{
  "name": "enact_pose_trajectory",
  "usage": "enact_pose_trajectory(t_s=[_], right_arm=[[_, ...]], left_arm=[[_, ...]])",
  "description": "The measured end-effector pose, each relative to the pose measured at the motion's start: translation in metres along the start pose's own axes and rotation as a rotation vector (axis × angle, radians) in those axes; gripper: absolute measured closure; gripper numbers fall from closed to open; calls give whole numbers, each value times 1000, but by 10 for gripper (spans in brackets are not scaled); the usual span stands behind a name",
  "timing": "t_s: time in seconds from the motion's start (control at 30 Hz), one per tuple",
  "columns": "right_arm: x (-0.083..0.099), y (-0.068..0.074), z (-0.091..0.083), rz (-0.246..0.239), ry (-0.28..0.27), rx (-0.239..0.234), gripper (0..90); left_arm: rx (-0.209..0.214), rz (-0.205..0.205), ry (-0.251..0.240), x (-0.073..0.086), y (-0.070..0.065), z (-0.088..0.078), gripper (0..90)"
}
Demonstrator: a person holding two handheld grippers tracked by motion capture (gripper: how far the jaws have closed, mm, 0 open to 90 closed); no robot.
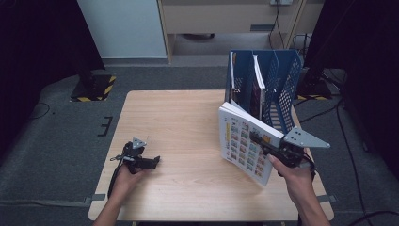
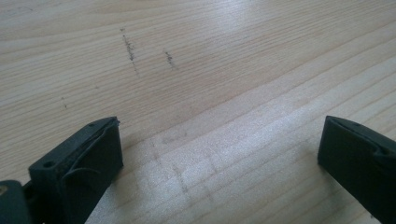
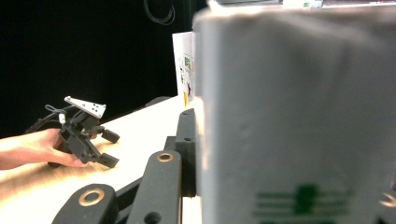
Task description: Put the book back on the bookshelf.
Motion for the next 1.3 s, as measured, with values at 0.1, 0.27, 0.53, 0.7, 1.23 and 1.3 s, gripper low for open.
enact_pose_trajectory(t_s=[0.1, 0.27, 0.53, 0.7, 1.23, 1.3], right_arm=[[0, -2, -3, 2, 0, 5, 737], [0, -6, -9, 6, 1, 13, 737], [1, -12, -16, 8, 1, 30, 737], [3, -18, -20, 12, 8, 47, 737], [3, -33, -43, 30, 11, 96, 738], [1, -33, -46, 29, 10, 100, 737]], left_arm=[[0, 0, 0, 0, 0, 0, 0], [0, -1, -1, 0, 0, 0, 0], [0, -1, -1, 0, 0, 0, 0], [0, -1, -1, 0, 0, 0, 0], [-1, -2, -1, 0, 0, 0, 0], [-1, -2, -1, 0, 0, 0, 0]])
Point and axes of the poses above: each handheld gripper's, and its own axes: z roughly forward along the jaws, x roughly out of its underside, y roughly to its left, the point moved 9 cm from there along z, roughly forward along the jaws, and after that the axes turned 9 degrees about -z, right-handed, at the moved point
